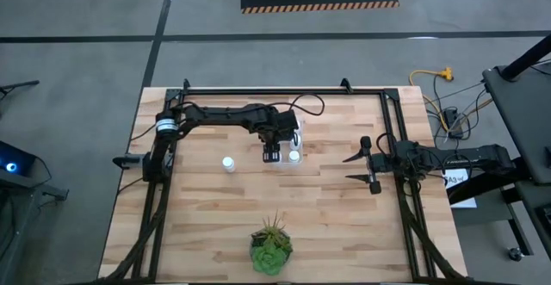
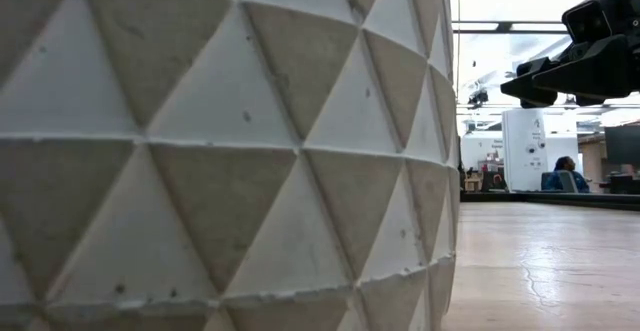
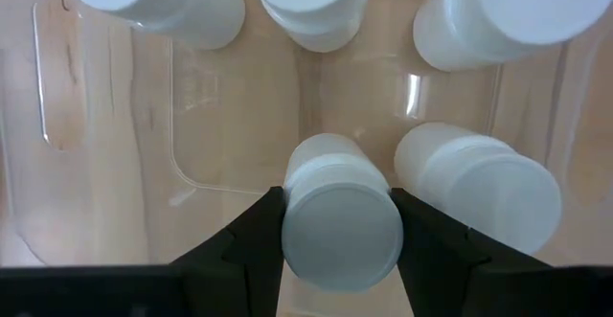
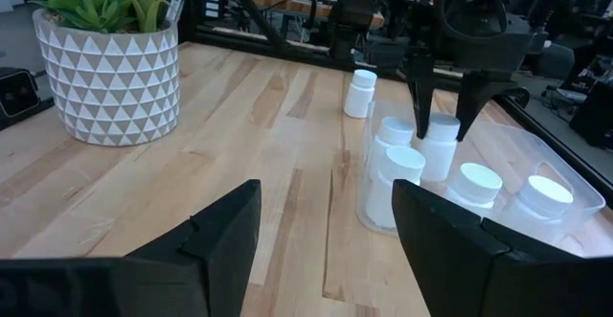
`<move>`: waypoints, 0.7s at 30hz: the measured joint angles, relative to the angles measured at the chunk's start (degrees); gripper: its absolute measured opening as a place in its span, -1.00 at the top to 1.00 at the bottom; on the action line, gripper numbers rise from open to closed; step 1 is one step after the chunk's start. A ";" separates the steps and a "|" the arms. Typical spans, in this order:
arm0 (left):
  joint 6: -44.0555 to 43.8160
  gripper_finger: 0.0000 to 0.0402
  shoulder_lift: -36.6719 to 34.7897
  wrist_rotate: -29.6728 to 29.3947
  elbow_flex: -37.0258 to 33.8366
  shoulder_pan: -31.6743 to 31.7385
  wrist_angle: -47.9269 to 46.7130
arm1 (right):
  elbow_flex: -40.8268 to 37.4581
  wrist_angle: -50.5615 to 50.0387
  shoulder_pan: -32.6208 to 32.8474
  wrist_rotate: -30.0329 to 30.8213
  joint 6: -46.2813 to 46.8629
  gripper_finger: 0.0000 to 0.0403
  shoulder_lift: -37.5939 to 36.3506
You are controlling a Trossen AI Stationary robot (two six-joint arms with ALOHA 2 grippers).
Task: Pick and place pill bottles into a basket
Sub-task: Put the white pill bottle into the transparent bin
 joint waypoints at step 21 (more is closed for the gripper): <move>-0.21 -0.14 -0.04 -1.05 0.00 -0.08 1.48 | 0.00 0.00 0.01 0.00 0.00 -0.12 0.00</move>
